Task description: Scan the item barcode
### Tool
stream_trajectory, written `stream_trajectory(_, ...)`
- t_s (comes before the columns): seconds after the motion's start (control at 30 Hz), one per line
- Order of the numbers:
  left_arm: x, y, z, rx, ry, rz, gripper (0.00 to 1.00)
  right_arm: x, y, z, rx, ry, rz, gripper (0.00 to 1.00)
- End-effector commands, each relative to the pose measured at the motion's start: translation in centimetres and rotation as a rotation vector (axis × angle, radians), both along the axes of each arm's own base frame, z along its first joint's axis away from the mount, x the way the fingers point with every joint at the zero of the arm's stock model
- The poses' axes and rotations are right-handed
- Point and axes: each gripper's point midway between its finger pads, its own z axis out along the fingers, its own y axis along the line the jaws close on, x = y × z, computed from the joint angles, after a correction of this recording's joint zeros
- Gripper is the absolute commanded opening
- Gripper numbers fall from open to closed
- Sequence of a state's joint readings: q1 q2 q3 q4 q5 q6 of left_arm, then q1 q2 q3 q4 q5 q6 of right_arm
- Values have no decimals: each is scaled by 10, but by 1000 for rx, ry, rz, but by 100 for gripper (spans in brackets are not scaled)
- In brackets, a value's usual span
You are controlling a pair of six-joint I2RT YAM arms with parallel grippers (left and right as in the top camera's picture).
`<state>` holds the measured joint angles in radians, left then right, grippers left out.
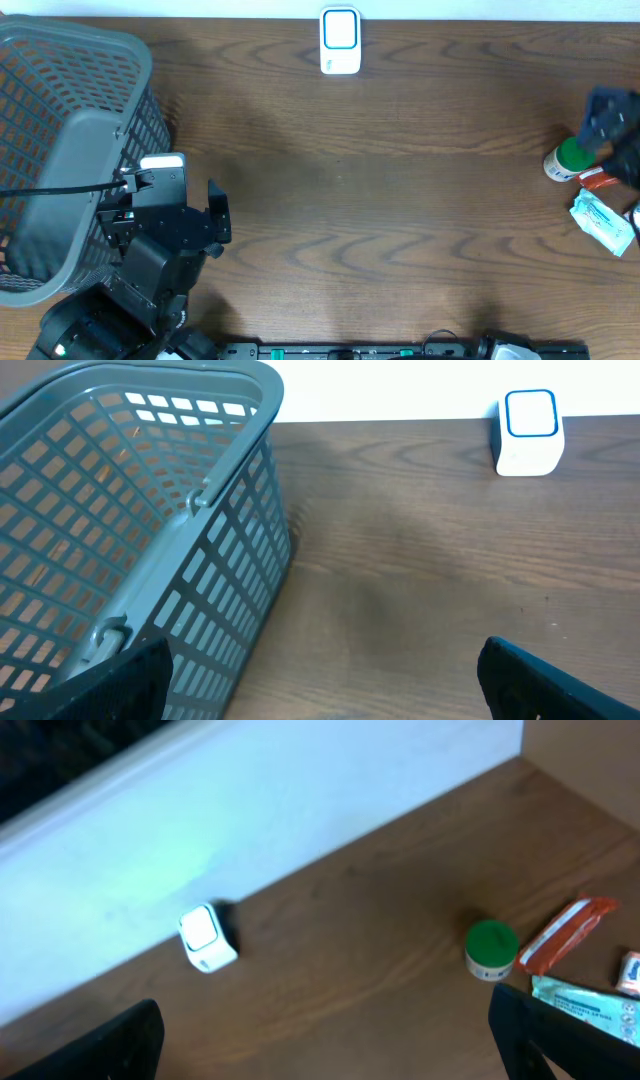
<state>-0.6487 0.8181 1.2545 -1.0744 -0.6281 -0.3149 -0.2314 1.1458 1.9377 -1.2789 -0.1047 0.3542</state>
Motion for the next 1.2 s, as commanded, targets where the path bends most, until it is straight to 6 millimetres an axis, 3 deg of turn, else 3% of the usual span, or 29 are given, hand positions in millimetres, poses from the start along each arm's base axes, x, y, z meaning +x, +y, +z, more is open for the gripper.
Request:
stream_trajectory(0.0, -1, 3, 3, -1, -11, 14, 98, -39, 12, 8, -22, -33, 20, 99)
stream_trajectory(0.23, -1, 3, 3, -1, -11, 15, 98, -108, 27, 2, -26, -47, 20, 99)
stream_trajectory(0.47, -1, 3, 3, -1, -11, 15, 98, -143, 29, -16, -134, 17, 42, 99)
stream_trajectory(0.67, -1, 3, 3, -1, -11, 15, 98, -156, 32, -22, -309, 36, 134, 99)
stream_trajectory(0.93, -1, 3, 3, -2, -11, 15, 98, -174, 41, -14, -449, -180, 192, 99)
stream_trajectory(1.17, -1, 3, 3, -2, -11, 15, 98, -165, 46, -24, -482, -360, 226, 99)
